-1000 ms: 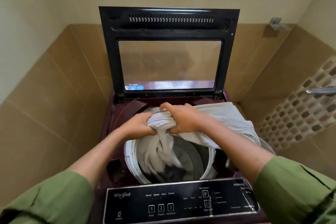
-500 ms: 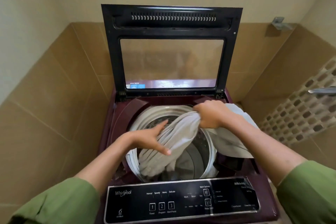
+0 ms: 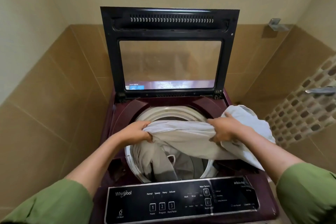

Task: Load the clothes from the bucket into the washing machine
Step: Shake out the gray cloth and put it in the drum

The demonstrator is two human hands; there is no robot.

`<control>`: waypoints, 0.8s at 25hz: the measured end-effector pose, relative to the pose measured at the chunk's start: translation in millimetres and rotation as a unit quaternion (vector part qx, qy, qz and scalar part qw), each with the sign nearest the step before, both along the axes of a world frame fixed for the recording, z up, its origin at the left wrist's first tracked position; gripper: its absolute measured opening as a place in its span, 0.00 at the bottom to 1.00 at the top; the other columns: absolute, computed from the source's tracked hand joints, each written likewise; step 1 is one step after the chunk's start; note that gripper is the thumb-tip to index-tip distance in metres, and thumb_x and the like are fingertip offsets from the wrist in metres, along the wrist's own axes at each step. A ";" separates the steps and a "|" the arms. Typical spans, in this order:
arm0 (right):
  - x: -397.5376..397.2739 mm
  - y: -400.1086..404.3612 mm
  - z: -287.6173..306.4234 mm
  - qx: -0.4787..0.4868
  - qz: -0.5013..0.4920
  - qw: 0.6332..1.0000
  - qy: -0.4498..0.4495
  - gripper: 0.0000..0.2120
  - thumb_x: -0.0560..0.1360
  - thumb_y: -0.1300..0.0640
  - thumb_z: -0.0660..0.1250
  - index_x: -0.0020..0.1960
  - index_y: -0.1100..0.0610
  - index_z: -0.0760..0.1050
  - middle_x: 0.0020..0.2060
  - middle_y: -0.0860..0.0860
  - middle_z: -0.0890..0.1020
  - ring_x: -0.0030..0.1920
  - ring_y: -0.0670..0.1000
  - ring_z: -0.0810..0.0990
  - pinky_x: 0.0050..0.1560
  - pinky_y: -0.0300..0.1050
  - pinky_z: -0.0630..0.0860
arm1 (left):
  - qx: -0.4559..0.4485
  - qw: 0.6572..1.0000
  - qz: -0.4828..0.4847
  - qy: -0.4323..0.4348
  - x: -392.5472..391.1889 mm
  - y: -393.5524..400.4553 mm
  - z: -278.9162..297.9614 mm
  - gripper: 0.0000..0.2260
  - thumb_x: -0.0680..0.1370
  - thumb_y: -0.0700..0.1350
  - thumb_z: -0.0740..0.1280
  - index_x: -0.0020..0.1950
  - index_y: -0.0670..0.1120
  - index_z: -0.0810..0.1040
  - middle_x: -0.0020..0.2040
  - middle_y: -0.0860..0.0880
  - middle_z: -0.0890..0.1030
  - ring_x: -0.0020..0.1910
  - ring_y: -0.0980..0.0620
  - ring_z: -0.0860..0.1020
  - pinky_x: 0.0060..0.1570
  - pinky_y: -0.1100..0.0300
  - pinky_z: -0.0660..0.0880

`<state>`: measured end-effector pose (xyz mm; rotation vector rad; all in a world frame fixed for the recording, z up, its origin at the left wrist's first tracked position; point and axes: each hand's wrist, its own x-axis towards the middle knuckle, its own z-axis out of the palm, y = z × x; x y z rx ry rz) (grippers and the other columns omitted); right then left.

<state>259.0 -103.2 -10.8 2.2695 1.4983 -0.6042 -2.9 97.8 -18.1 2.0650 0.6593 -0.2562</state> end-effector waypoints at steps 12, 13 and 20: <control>87.6 -56.7 69.6 0.230 -0.269 0.908 -0.226 0.09 0.72 0.50 0.64 0.49 0.53 0.76 0.48 0.54 0.81 0.51 0.59 0.80 0.54 0.53 0.71 | -0.064 0.978 0.029 -0.199 61.2 -19.2 62.6 0.21 0.59 0.42 0.68 0.51 0.43 0.80 0.46 0.47 0.84 0.45 0.51 0.79 0.49 0.51 0.74; 91.5 -58.7 77.0 0.369 -0.253 0.853 -0.267 0.08 0.72 0.51 0.66 0.47 0.54 0.74 0.46 0.56 0.80 0.48 0.61 0.79 0.51 0.54 0.72 | -0.080 0.976 0.041 -0.196 57.6 -18.9 61.3 0.21 0.60 0.41 0.68 0.53 0.46 0.81 0.49 0.46 0.85 0.48 0.50 0.80 0.52 0.50 0.75; 63.4 -16.0 104.9 0.486 -0.356 0.794 -0.076 0.08 0.66 0.52 0.66 0.45 0.51 0.74 0.42 0.55 0.84 0.45 0.63 0.80 0.41 0.47 0.69 | -0.087 0.992 0.032 -0.080 30.5 -0.3 38.9 0.22 0.62 0.44 0.69 0.55 0.58 0.79 0.52 0.58 0.84 0.55 0.56 0.80 0.50 0.62 0.77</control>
